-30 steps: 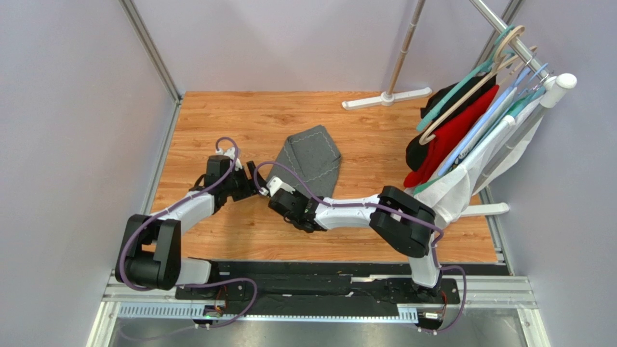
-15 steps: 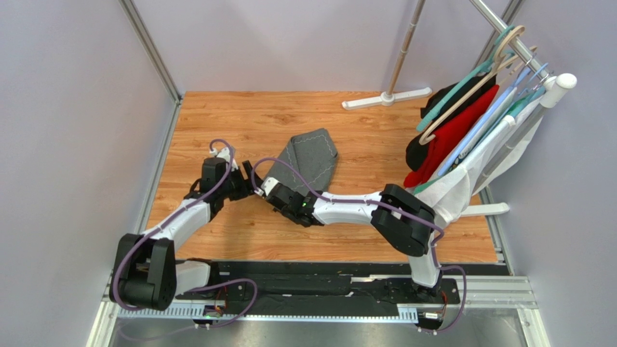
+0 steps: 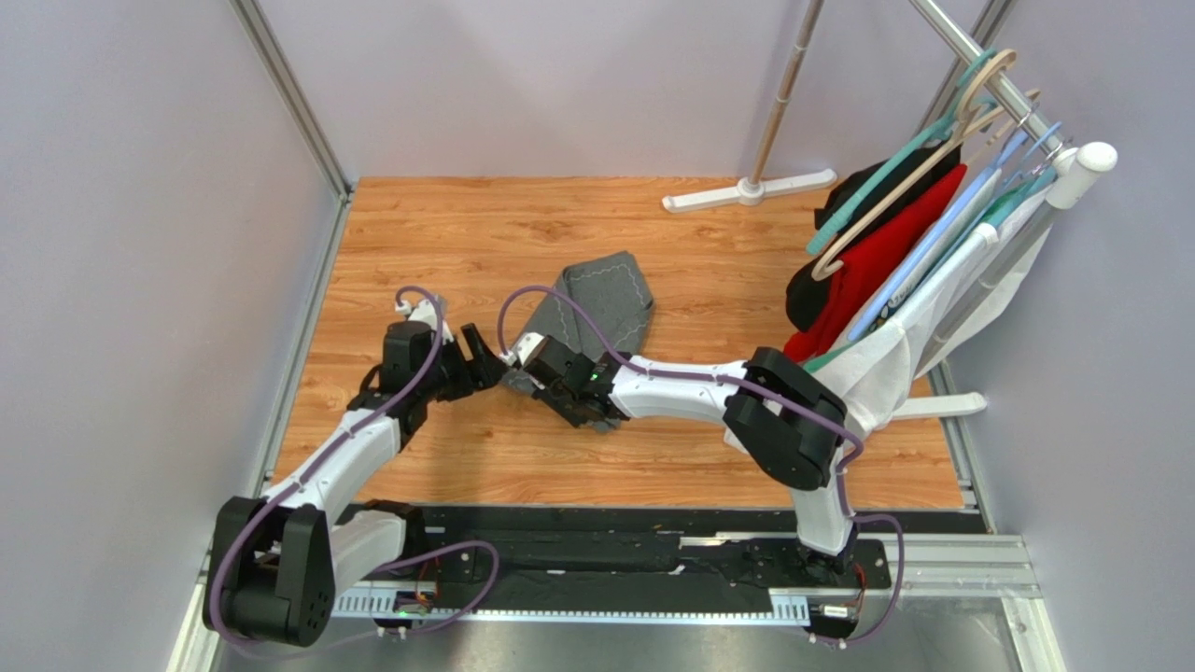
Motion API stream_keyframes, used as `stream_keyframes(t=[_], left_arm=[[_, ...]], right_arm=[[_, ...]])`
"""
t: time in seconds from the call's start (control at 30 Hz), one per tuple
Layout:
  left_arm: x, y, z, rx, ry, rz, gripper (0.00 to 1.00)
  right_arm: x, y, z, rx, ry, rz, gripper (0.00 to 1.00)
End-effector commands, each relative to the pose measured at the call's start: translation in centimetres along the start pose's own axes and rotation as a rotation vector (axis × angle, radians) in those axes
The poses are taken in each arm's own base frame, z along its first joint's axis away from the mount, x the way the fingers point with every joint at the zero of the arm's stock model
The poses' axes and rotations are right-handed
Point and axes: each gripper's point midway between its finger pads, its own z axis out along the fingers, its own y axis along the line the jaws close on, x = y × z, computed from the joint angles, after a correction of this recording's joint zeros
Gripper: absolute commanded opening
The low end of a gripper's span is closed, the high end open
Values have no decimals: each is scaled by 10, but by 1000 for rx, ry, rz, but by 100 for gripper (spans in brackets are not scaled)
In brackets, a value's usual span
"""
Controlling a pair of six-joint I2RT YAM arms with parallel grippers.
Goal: Fold the napkin, place the utensils inside, and roll it up
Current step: Roll the napkin with the utensil
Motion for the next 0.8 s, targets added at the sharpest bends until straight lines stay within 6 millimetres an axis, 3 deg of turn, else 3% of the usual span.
stream_keyframes(t=[0.0,0.07,0.23,0.37,0.47,0.5,0.57,0.63,0.77], left_arm=[[-13,-13,-4,75,-56,40,81],[-13,-12,-3,67,-57,42,82],[-9,-9,1,54,-32,25,82],[-9,-9,4,52,-24,19,82],[-8,-7,6,43,-15,22,82],[-9,-7,7,45,-19,23,82],[-8,-9,8,59,-17,34,82],[-10,-11,9,69,-22,45,82],[-4,-10,9,70,1,48,79]], right_arm=[[-15,-23,-8,121,-42,40,1],[-17,-29,-9,159,-50,62,4],[-25,-31,-22,160,-79,82,36],[-41,-34,-54,139,-141,114,53],[-38,-34,-72,121,-147,148,56],[-43,-35,-87,114,-178,193,62],[-34,-38,-95,126,-173,237,75],[-29,-44,-104,134,-170,356,76],[-1,-46,-101,131,-104,535,76]])
